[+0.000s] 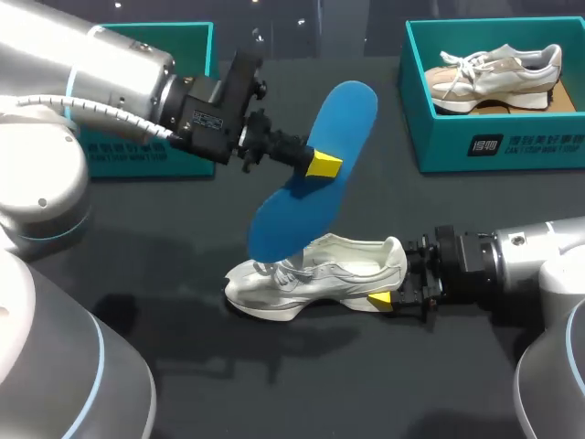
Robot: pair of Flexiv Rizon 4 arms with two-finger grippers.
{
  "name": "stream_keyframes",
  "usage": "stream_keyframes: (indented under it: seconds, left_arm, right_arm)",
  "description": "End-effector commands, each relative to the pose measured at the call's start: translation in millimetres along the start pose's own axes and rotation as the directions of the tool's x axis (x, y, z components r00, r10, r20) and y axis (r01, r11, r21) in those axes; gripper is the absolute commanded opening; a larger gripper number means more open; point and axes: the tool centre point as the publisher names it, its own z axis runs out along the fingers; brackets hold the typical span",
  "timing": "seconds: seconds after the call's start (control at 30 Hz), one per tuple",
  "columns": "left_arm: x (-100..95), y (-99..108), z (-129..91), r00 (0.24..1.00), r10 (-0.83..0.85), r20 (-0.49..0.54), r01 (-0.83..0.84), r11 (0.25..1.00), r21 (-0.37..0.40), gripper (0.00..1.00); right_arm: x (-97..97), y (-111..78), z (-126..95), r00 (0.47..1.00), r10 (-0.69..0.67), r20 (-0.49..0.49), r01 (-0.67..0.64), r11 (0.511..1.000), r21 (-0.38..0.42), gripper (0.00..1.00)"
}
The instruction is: Take the shoe out of the shoebox, open the shoe tongue, remove and reinsert the insole, then place the shoe into the shoebox
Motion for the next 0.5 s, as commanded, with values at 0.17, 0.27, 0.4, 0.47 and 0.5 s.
stream_keyframes:
  seconds: [0.17, 0.27, 0.4, 0.47, 0.5]
  left_arm:
    - [31.4, 6.0, -17.4, 0.999, 0.021, 0.030, -0.026, 0.982, 0.188, 0.00]
    - [41.5, 3.0, -23.0, 0.999, 0.010, 0.041, -0.019, 0.974, 0.226, 0.00]
    - [50.4, 1.8, -27.7, 0.999, -0.023, 0.032, 0.013, 0.962, 0.271, 0.00]
    - [55.1, 1.8, -31.0, 0.999, -0.050, 0.018, 0.042, 0.954, 0.296, 0.00]
    - [55.7, 1.3, -32.2, 0.998, -0.061, 0.020, 0.052, 0.949, 0.311, 0.00]
  right_arm:
    - [0.8, -0.1, 0.1, 1.000, 0.000, 0.001, 0.000, 1.000, 0.003, 0.00]
    - [0.8, -0.1, 0.1, 1.000, 0.000, 0.001, 0.000, 1.000, 0.003, 0.00]
    - [0.8, -0.1, 0.1, 1.000, 0.000, 0.001, 0.000, 1.000, 0.003, 0.00]
    - [0.8, -0.1, 0.1, 1.000, 0.000, 0.001, 0.000, 1.000, 0.003, 0.00]
    - [0.8, -0.1, 0.1, 1.000, 0.000, 0.001, 0.000, 1.000, 0.003, 0.00]
